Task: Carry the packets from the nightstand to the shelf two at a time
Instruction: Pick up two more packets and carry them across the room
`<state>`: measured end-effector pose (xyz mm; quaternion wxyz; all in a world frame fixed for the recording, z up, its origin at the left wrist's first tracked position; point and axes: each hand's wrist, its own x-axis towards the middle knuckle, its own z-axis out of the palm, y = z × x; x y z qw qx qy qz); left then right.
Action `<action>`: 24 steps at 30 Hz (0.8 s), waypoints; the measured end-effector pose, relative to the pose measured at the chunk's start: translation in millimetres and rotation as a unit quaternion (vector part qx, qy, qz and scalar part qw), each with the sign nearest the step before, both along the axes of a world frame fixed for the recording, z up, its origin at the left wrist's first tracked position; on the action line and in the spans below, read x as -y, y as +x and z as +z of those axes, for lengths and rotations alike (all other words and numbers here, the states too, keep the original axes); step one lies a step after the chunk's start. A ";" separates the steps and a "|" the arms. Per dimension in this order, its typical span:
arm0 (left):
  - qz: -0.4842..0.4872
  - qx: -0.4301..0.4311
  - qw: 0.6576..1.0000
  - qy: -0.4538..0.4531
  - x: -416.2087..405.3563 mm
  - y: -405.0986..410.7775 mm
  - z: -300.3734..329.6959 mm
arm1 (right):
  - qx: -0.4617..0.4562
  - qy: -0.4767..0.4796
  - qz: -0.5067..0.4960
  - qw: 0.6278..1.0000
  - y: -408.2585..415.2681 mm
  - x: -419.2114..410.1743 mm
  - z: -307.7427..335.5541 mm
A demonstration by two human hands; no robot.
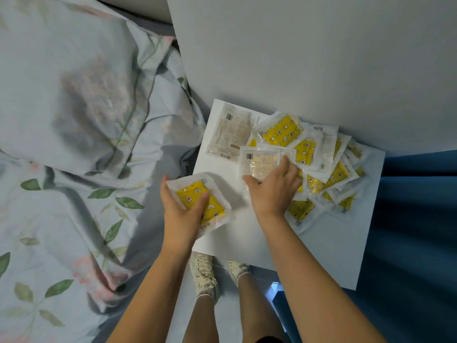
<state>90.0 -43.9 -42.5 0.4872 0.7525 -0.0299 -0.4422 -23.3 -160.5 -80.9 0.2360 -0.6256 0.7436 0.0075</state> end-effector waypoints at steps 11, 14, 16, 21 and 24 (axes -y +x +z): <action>-0.133 0.014 0.991 0.022 3.9 0.3 12.5 | 0.312 0.032 -0.042 0.949 -20.4 -6.4 20.1; -0.105 -0.136 0.984 -0.036 7.7 -5.9 21.8 | 0.464 0.220 -0.046 0.857 -16.1 -24.8 52.8; -0.069 -0.189 0.978 -0.054 6.9 -10.2 22.2 | 0.443 0.298 0.022 0.845 -13.9 -36.6 66.0; -0.021 -0.096 0.995 0.003 0.9 -7.2 15.3 | 0.311 0.092 0.093 0.941 -16.7 -23.2 56.2; 0.002 -0.088 0.996 0.005 -5.7 3.3 12.7 | 0.160 -0.029 -0.013 0.987 -23.7 6.5 28.8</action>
